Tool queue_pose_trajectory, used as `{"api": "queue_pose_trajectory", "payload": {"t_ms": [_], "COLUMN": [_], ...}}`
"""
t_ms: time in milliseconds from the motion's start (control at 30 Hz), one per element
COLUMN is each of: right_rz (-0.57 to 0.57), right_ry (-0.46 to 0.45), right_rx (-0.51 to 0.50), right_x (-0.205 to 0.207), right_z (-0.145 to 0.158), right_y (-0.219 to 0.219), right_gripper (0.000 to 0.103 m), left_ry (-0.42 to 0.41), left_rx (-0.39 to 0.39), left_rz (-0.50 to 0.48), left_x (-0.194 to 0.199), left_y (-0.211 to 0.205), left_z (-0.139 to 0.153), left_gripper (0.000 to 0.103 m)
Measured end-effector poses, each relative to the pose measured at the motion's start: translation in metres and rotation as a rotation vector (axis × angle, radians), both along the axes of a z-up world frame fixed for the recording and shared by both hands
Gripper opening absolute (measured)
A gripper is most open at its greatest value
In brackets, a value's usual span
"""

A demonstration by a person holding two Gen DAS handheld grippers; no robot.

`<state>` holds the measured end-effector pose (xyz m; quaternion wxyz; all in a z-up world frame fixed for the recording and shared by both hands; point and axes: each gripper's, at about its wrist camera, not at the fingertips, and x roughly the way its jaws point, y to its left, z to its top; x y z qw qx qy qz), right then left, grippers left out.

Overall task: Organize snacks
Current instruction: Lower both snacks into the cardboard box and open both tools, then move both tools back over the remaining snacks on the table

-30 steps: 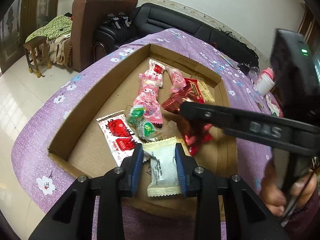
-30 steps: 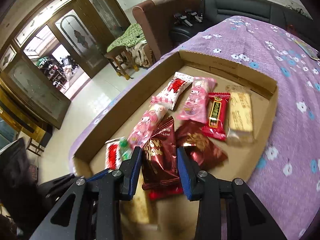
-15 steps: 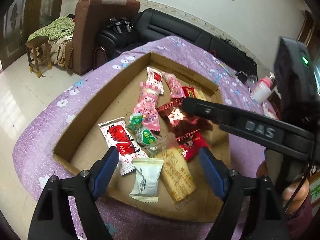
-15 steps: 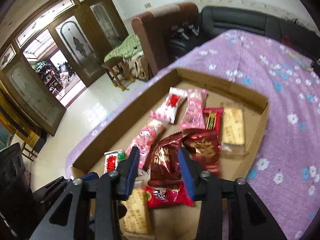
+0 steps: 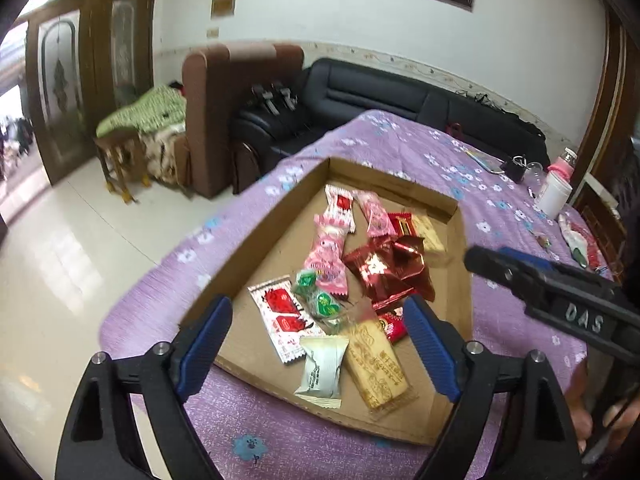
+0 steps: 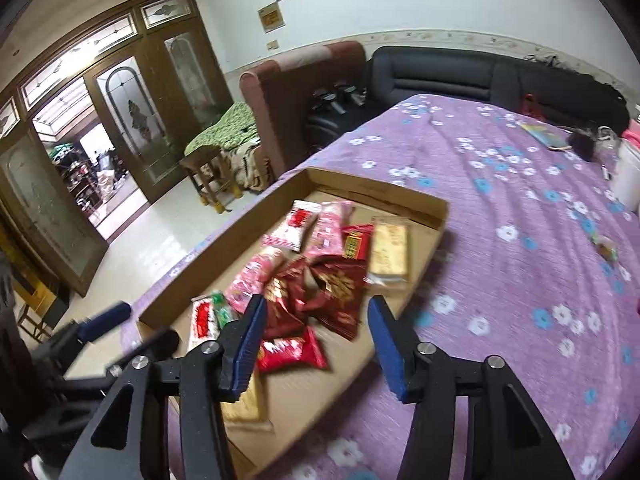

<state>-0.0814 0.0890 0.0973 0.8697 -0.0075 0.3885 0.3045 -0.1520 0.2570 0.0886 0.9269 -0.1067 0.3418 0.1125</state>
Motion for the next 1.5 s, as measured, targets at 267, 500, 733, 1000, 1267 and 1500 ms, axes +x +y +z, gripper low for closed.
{"api": "queue_pose_trajectory", "payload": {"t_ms": [267, 500, 733, 1000, 1267, 1500], "right_rz": [-0.037, -0.052, -0.075, -0.096, -0.147, -0.224], "right_ry": [-0.025, -0.043, -0.042, -0.043, -0.035, -0.007], "right_rx": [-0.052, -0.06, -0.039, -0.029, -0.029, -0.019], "right_x": [-0.021, -0.036, -0.04, -0.041, -0.036, -0.022], "right_z": [-0.008, -0.007, -0.006, -0.005, -0.006, -0.009], "right_y": [-0.028, -0.045, -0.064, -0.084, -0.118, -0.159], "right_gripper": [0.063, 0.065, 0.068, 0.068, 0.069, 0.069], "left_ry": [-0.001, 0.004, 0.014, 0.021, 0.044, 0.071], "left_rx": [0.121, 0.161, 0.189, 0.23, 0.253, 0.267], "left_rz": [-0.026, -0.062, -0.093, -0.133, -0.174, -0.218], "left_x": [-0.007, -0.008, -0.01, -0.008, 0.0, 0.013], "left_y": [-0.03, -0.051, -0.071, -0.095, -0.115, -0.129], "left_z": [0.009, 0.014, 0.018, 0.022, 0.018, 0.014], "left_gripper": [0.088, 0.088, 0.088, 0.088, 0.088, 0.088]}}
